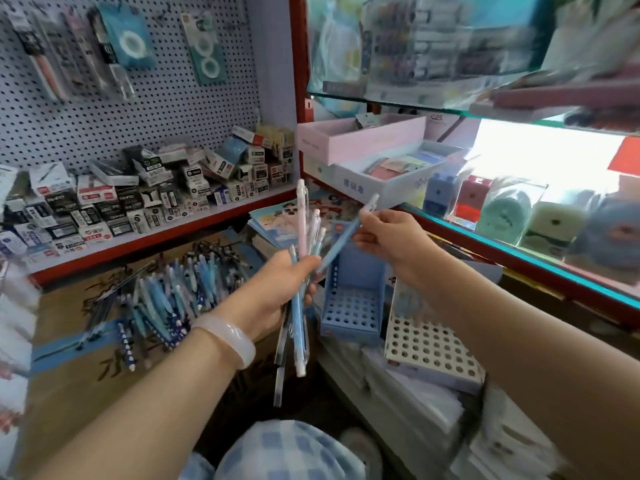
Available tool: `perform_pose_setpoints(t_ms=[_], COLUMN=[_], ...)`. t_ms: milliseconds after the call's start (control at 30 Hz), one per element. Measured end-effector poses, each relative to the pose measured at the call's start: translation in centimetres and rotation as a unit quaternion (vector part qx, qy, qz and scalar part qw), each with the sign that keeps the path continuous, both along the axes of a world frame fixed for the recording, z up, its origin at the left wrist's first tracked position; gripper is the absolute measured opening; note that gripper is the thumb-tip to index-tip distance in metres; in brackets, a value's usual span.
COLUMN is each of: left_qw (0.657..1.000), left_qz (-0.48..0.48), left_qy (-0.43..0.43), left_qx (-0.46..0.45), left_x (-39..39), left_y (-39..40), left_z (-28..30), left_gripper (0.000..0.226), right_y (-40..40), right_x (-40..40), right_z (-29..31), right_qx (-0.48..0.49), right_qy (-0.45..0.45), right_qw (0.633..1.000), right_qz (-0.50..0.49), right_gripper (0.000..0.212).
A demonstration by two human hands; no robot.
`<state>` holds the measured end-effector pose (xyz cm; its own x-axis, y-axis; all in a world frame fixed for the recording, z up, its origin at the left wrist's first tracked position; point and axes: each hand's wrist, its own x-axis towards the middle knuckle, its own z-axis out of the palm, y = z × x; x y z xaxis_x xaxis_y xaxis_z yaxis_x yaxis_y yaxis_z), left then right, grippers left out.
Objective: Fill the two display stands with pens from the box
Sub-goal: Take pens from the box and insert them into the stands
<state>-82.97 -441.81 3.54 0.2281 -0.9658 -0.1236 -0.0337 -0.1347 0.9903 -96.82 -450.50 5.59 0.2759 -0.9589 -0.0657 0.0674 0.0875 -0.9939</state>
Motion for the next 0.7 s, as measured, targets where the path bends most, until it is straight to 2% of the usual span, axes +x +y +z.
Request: perform_pose_setpoints(t_ms=[67,133,267,433,533,700], left_qw=[1.000,1.000,0.997,0.997,0.997,0.997], left_qz=[0.011,0.026,0.055,0.056,0.043,0.042], left_qy=[0.009,0.010,0.017,0.000,0.003,-0.017], left_qx=[-0.002,-0.012,-0.043,-0.051,-0.057,-0.057], left_x=[-0.1,-0.1,-1.1,-4.3,-6.2,-8.0], left_y=[-0.2,-0.3,-1.1,-2.6,-3.2,-3.6], left_z=[-0.4,-0.7,-1.2,-3.0,-4.2,-6.4], left_gripper=[0.011,0.010,0.013,0.011,0.009,0.004], right_y=[-1.3,-2.5,-3.4,-2.7,-2.4,-1.8], right_x=[-1.9,-4.5,-9.5,-12.6,-13.2,-12.1], right_z=[0.0,-0.2,-2.3,-6.1,-7.3,-9.6], right_qx=[0.005,-0.027,-0.128,-0.136,-0.159,-0.160], right_qy=[-0.033,-0.006,0.194,0.355,0.377,0.359], right_qw=[0.998,0.995,0.969,0.920,0.906,0.914], right_qz=[-0.060,-0.092,-0.081,-0.098,-0.105,-0.097], right_gripper=[0.018,0.018,0.018,0.019,0.017,0.008])
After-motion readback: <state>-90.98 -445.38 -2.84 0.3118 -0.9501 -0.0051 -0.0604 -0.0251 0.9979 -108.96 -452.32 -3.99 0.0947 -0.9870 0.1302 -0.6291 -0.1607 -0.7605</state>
